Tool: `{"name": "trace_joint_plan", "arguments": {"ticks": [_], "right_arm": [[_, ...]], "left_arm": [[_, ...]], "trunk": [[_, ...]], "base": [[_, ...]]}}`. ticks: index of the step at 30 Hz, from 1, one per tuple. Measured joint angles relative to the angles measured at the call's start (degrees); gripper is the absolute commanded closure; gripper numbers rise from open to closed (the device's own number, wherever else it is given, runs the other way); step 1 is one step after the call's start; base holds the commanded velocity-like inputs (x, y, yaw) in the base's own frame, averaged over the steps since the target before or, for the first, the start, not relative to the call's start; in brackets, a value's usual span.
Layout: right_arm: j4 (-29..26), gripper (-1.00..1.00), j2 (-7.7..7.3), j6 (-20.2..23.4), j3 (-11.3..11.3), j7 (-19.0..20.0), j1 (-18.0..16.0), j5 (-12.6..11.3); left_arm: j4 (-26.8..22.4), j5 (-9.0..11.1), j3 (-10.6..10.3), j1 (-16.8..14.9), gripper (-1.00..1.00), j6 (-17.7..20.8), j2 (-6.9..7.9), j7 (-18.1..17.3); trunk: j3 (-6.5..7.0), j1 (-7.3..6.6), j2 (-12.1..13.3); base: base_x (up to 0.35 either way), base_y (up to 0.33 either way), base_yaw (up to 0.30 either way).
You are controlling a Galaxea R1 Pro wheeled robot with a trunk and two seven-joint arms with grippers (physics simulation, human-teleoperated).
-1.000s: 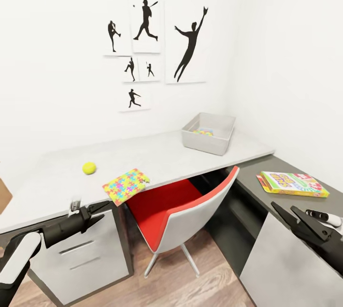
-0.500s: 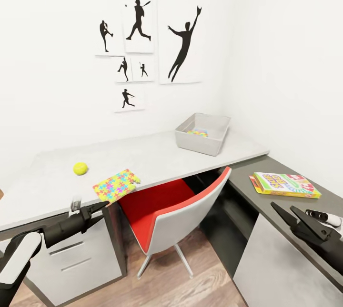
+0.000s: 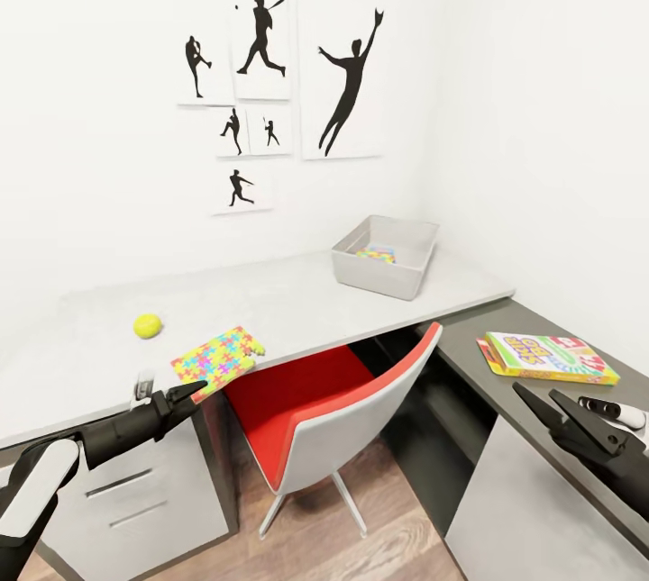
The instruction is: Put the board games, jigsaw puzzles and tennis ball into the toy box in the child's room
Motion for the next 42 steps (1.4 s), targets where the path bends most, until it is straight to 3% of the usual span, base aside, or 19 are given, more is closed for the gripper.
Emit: {"name": "trace_joint_plan", "arguments": {"ticks": [41,42], "right_arm": [[0.0,-1.0,0.0,-0.01,0.0,-0.01,0.0,0.0],[0.0,-1.0,0.0,-0.01,0.0,-0.02,0.0,0.0]], "left_arm": [[-0.01,0.0,-0.15,0.0,-1.0,-0.11,-0.08,0.06],[0.01,0.0,-0.15,0.0,1.0,-0.11,-0.08,0.06]], "trunk": [[0.0,0.0,0.0],[0.0,0.0,0.0]], "base": [[0.03,0.0,0.0],[0.001,0.0,0.0]]}}
